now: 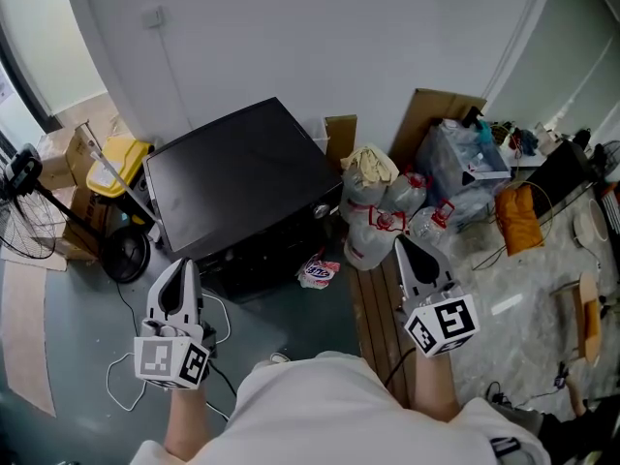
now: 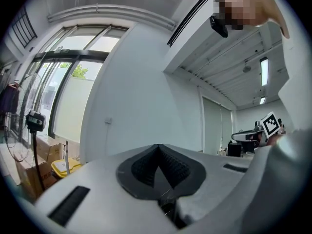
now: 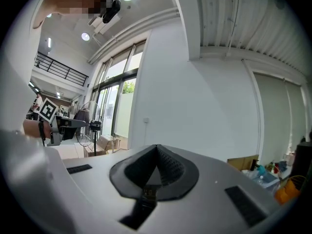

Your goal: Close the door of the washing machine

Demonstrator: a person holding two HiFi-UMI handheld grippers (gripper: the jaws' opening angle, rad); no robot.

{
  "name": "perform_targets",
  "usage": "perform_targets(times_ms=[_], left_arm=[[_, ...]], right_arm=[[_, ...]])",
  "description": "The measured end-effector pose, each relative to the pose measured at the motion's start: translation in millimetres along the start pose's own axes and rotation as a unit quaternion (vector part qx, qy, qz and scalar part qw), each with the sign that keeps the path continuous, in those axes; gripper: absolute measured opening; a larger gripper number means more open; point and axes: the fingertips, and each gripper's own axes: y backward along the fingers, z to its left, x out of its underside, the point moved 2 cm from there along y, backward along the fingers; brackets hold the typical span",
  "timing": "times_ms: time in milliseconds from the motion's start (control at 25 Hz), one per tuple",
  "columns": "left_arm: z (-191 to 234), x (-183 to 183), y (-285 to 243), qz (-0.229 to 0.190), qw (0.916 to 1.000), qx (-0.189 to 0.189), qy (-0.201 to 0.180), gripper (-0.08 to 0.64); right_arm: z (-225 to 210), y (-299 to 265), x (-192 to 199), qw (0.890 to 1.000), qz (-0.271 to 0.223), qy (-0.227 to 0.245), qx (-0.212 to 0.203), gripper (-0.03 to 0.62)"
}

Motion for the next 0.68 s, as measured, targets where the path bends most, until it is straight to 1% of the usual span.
perform_targets(times_ms=[360, 680], left_arm=[[8.1, 12.8, 14.2, 0.008, 0.9998, -0.009, 0.015, 0.006], [7.1, 28.7, 19.0, 0.009, 0.9992, -0.018, 0.034, 0.006]], right_arm=[[18.3, 0.6, 5.0, 1.0, 0.008, -0.002, -0.007, -0.002], [12.3, 9.7, 13.8, 1.0, 0.011, -0.003, 0.005, -0.002]])
